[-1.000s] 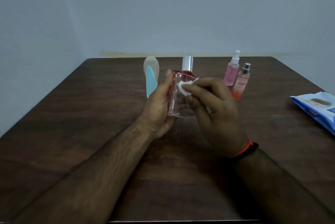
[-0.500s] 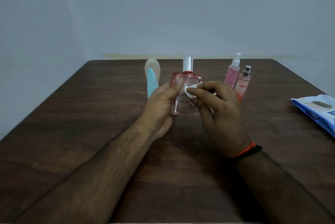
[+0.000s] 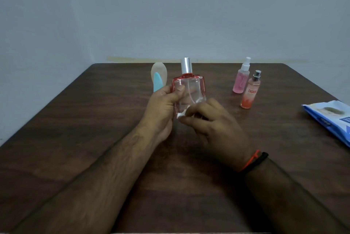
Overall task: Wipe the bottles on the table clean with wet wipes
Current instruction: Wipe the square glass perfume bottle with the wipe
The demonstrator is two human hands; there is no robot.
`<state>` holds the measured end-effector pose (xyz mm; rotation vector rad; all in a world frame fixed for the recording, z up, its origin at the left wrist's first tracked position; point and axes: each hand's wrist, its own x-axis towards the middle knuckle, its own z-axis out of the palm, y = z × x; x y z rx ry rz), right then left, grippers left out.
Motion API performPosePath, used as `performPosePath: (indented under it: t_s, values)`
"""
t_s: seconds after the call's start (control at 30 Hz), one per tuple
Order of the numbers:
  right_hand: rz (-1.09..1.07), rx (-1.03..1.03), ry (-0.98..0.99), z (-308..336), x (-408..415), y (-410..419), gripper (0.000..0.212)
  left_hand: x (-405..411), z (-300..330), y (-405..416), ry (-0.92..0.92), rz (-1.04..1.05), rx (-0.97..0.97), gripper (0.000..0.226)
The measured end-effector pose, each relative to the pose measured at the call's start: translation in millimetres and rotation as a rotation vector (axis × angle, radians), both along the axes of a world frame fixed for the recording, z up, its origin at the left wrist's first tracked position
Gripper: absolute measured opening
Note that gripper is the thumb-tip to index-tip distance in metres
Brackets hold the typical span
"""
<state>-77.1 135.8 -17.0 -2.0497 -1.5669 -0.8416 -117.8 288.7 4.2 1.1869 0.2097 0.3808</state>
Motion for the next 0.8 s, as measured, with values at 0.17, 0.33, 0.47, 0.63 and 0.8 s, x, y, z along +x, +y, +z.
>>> performPosePath:
  t_s: [0.17,0.33,0.47,0.63,0.8]
  values:
    - [-0.022,0.200,0.121,0,10,-10,0.019,-1,5,5,-0.034,-0.004,-0.009,0.020]
    - [-0.049,0.530,0.551,8,15,-18,0.028,-6,7,16,-0.043,-0.124,-0.115,0.030]
    - [0.137,0.702,0.831,14,11,-15,0.028,-8,5,17,-0.044,-0.283,-0.106,0.039]
    - [0.227,0.792,0.889,17,12,-16,0.027,-10,5,12,-0.056,-0.327,-0.015,0.032]
    - [0.226,0.740,0.990,16,9,-16,0.025,-8,4,11,-0.118,-0.247,-0.086,0.032]
